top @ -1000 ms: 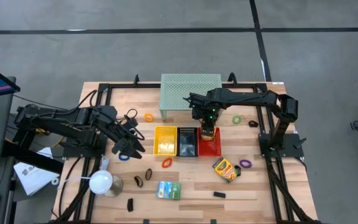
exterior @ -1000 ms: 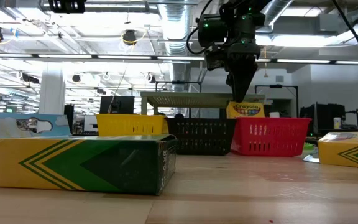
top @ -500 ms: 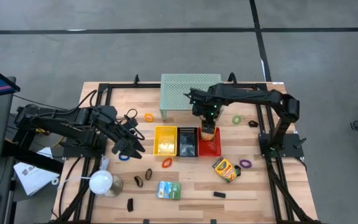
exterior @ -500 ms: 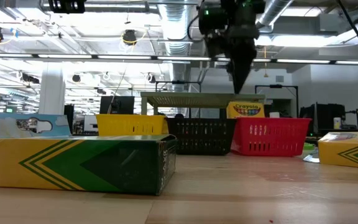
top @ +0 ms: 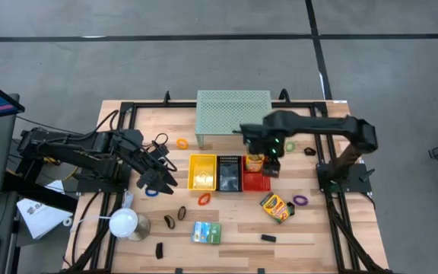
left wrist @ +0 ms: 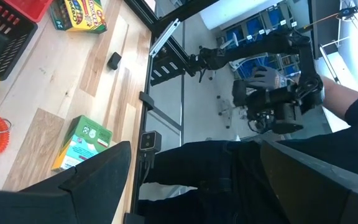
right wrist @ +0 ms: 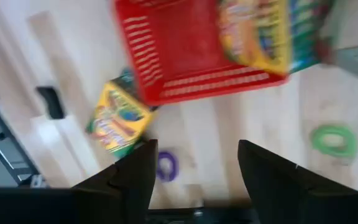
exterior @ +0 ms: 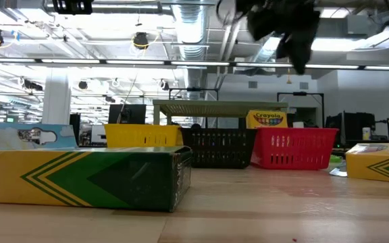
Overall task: Pick & Place Office Desk Supplies
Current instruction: Put the crayons box into the red bin
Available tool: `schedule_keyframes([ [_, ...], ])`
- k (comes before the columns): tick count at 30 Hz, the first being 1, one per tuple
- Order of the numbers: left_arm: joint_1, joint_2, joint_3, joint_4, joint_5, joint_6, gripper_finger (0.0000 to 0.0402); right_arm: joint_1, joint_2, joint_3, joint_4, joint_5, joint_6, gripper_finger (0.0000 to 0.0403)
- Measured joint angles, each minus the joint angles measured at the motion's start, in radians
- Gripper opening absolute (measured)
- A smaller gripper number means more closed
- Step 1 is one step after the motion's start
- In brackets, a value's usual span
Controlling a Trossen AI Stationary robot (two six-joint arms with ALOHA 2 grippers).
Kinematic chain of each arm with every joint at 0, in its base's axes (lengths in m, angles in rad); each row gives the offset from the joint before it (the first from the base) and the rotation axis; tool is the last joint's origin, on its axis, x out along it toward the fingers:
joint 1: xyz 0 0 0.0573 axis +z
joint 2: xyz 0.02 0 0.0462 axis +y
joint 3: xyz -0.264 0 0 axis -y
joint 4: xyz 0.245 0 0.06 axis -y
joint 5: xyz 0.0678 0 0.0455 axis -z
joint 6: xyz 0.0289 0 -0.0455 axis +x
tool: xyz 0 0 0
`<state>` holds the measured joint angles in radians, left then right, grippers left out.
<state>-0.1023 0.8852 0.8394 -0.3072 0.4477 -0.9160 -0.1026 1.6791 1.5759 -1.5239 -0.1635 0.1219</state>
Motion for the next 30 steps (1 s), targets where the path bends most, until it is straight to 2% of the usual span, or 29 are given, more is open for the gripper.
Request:
schedule_keyframes([
  [5, -0.033, 0.0, 0.0, -0.008, -0.002, 0.004, 0.0353, 0.135, -0.136, -0.088, 0.054, 0.001, 0.208, 0.0219],
  [10, -0.096, 0.0, 0.0, -0.011, -0.033, 0.002, 0.0353, 0.259, -0.288, -0.19, 0.205, 0.018, 0.535, 0.0219],
  [16, -0.174, 0.042, 0.001, -0.014, -0.072, -0.087, 0.0353, 0.391, -0.422, -0.267, 0.385, 0.168, 0.823, 0.0219],
  [22, -0.214, 0.182, 0.001, -0.014, -0.135, -0.258, 0.0351, 0.505, -0.487, -0.278, 0.399, 0.29, 0.897, 0.0219],
  [30, -0.254, 0.383, 0.001, 0.019, -0.265, -0.587, 0.033, 0.589, -0.537, -0.278, 0.412, 0.322, 0.876, 0.0219],
])
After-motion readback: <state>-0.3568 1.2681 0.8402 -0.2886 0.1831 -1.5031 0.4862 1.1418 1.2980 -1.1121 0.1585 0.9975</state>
